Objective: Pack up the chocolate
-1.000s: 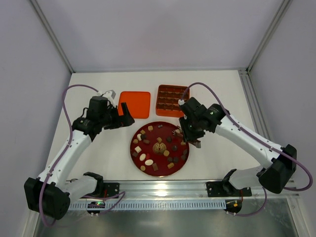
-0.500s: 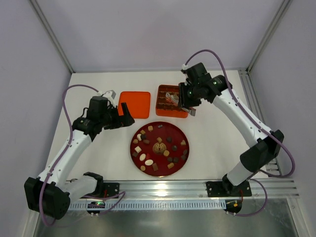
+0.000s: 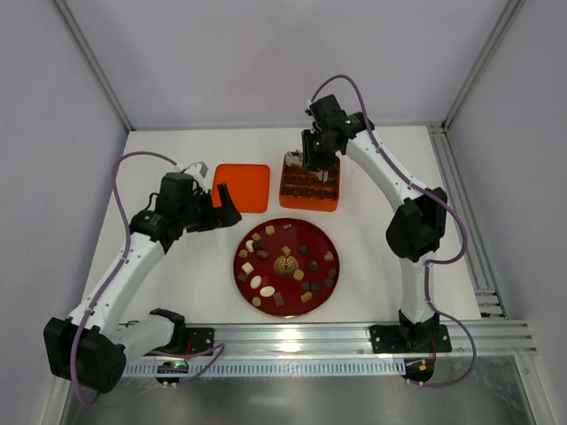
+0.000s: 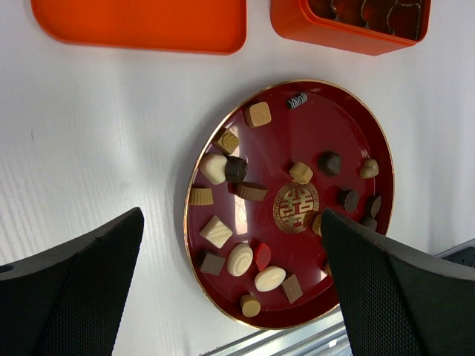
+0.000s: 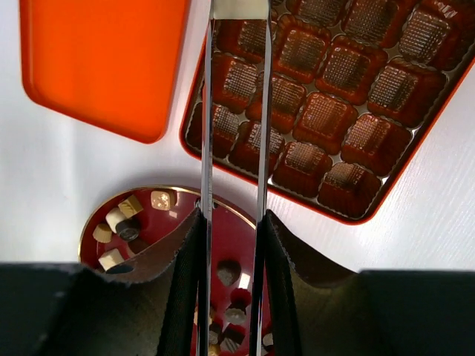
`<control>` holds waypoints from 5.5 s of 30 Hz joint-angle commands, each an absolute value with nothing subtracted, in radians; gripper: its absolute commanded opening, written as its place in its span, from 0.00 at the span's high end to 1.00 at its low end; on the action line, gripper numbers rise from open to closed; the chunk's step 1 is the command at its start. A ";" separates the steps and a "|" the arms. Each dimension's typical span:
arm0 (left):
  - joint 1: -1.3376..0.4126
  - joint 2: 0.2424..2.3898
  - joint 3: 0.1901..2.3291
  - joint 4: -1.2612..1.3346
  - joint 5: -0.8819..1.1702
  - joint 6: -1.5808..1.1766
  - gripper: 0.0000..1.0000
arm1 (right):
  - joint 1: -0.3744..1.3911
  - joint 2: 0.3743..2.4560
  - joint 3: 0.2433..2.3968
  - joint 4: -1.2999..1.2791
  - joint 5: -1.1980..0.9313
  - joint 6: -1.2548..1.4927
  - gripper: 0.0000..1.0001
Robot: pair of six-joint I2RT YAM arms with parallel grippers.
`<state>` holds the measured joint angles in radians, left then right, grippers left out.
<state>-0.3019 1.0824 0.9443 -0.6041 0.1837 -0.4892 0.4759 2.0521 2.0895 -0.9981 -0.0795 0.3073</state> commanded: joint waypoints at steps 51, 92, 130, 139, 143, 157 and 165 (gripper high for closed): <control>-0.307 1.077 0.974 -0.597 0.189 -0.474 0.00 | 0.477 2.017 2.060 -0.916 -0.012 0.322 0.52; -0.307 1.091 0.974 -0.598 0.198 -0.472 0.00 | 0.903 1.414 1.239 -0.904 -0.032 0.445 0.57; -0.307 1.101 0.976 -0.598 0.215 -0.474 0.00 | 0.537 1.567 1.592 -0.922 0.023 0.276 0.80; -0.307 1.101 0.974 -0.598 0.210 -0.474 0.00 | 0.428 1.824 1.839 -0.874 -0.035 0.272 0.80; -0.305 1.100 0.973 -0.598 0.207 -0.476 0.00 | 0.428 1.939 1.960 -0.905 -0.032 0.268 0.80; -0.305 1.098 0.973 -0.598 0.212 -0.474 0.00 | 0.428 2.002 1.954 -0.887 -0.005 0.272 0.75; -0.305 1.098 0.974 -0.598 0.210 -0.474 0.00 | 0.428 2.013 1.976 -0.897 -0.008 0.268 0.64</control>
<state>-0.3019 1.1023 0.9443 -0.6052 0.1955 -0.4889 0.4278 2.0151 1.9247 -0.9127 -0.0135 0.2840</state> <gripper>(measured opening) 0.996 0.350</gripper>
